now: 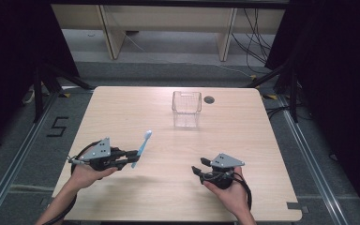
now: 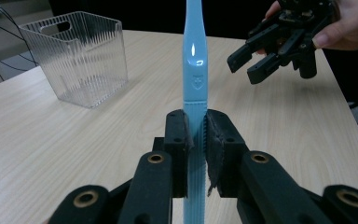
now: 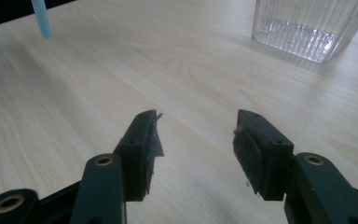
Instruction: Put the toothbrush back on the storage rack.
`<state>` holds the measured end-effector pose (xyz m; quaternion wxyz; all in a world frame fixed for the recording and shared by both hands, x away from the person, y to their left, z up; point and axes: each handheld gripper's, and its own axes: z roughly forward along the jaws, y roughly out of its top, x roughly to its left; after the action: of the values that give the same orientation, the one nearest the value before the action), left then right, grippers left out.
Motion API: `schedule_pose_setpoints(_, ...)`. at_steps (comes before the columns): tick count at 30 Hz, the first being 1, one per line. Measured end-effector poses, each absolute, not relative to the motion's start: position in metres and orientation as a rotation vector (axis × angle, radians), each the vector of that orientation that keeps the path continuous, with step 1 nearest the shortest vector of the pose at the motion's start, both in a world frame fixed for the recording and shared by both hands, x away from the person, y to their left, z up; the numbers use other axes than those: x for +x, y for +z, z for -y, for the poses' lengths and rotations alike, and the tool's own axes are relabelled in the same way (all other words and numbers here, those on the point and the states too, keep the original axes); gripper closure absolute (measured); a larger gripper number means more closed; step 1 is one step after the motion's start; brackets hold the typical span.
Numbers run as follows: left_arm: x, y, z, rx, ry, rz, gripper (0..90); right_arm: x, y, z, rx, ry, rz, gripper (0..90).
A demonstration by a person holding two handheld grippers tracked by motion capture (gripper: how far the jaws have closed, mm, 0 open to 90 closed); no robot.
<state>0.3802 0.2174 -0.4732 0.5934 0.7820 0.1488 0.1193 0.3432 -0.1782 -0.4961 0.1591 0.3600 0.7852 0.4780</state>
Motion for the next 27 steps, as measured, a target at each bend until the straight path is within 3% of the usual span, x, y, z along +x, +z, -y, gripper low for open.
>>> schedule_pose_setpoints(27, 0.370, -0.480, -0.208, 1.690, 0.362, -0.458, 78.7, 0.342, -0.464, 0.153, 0.923, 1.582, -2.085, 51.9)
